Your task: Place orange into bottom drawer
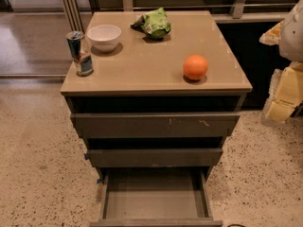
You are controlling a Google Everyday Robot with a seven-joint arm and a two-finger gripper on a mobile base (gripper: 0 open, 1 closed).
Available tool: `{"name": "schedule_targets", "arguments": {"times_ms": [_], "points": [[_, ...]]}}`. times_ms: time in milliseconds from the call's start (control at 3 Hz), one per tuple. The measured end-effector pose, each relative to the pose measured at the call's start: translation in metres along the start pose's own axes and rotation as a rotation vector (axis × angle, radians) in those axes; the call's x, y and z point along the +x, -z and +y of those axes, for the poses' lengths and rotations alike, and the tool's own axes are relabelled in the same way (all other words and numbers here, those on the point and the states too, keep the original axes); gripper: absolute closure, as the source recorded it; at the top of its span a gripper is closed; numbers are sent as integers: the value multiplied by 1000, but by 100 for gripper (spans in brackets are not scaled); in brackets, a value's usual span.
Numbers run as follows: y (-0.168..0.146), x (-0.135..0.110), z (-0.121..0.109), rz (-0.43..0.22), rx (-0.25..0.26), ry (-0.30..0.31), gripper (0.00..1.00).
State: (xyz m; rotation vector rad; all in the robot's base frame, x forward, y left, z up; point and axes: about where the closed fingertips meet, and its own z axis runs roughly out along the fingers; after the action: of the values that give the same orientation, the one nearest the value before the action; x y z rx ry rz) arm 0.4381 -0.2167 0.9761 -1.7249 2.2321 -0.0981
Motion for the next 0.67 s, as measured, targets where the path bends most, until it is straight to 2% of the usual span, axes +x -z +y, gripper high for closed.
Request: {"name": "schedule_targets", "arguments": {"times_ms": [333,667], "points": [[0,0,0,0,0,0,0],[-5,-7,-17,-39,35,-14,0]]}}
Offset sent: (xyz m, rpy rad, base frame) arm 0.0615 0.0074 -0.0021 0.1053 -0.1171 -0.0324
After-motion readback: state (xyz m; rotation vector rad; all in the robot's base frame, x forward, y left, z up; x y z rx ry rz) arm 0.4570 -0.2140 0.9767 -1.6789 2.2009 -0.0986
